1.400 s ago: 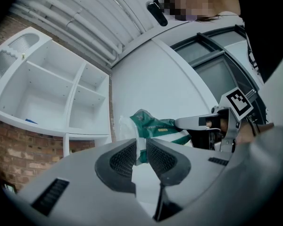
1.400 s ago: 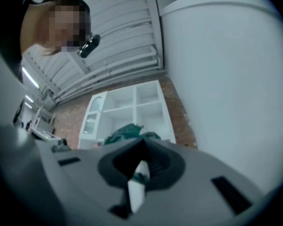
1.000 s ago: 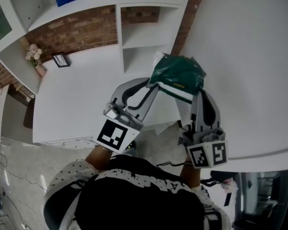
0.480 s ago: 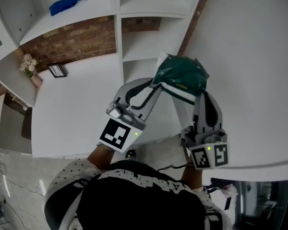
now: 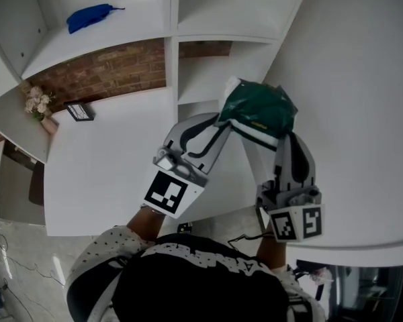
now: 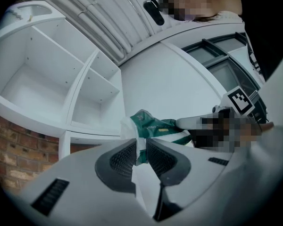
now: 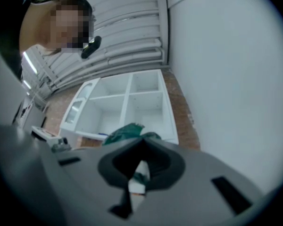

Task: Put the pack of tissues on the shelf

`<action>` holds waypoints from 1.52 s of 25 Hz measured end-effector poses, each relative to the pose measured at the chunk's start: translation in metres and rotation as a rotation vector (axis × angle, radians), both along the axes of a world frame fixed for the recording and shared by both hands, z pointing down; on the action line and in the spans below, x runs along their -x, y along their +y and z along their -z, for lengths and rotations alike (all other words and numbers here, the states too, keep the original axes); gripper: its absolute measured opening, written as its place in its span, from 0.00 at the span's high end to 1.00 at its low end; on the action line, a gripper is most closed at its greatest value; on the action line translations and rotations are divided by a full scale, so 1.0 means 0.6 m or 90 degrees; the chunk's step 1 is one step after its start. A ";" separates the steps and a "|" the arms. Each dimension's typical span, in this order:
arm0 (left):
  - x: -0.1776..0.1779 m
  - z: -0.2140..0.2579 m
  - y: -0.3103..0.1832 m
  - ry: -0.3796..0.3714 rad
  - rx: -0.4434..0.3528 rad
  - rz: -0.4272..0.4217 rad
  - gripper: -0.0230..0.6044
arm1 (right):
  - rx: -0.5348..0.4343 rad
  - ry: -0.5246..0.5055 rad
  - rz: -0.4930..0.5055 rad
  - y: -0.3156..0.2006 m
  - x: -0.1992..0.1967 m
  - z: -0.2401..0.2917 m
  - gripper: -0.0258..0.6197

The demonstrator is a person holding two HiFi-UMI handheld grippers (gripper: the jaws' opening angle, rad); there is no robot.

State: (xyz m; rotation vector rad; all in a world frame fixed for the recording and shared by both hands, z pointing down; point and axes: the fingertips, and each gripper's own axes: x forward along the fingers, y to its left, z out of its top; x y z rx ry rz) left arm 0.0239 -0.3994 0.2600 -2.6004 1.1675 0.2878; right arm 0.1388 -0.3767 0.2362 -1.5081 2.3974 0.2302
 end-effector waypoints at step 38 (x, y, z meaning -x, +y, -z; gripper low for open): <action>0.024 0.171 -0.138 -0.055 -0.156 0.278 0.81 | -0.204 0.028 0.236 -0.203 0.025 0.177 0.91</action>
